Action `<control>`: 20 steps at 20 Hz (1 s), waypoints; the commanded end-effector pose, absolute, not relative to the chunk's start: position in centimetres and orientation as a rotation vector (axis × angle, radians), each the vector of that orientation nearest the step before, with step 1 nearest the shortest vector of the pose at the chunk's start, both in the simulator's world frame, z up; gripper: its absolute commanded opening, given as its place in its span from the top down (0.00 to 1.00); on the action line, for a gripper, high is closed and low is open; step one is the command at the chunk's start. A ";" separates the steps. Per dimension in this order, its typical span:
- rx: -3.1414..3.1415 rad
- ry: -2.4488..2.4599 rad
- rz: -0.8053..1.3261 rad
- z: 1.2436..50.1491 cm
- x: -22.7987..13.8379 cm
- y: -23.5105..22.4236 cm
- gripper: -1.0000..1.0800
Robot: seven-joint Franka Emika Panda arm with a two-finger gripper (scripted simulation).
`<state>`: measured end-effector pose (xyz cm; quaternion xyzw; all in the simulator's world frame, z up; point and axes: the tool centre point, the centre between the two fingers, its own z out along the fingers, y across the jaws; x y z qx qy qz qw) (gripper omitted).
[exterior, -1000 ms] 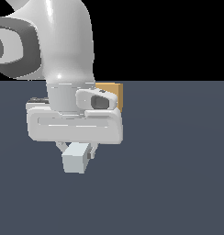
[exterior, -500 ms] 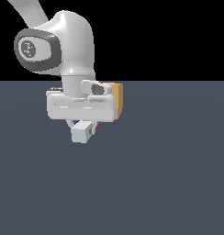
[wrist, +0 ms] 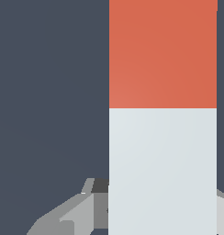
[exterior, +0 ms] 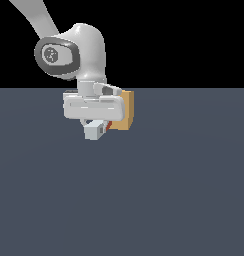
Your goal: Insert the peg into the horizontal hole in a box.
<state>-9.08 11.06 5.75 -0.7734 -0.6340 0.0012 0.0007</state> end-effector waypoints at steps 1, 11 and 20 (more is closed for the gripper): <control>-2.441 -1.978 0.000 6.1 -8.9 12.4 1.00; -2.454 -1.961 0.000 6.3 -8.7 14.3 1.00; -2.452 -1.965 -0.004 6.5 -8.5 14.3 1.00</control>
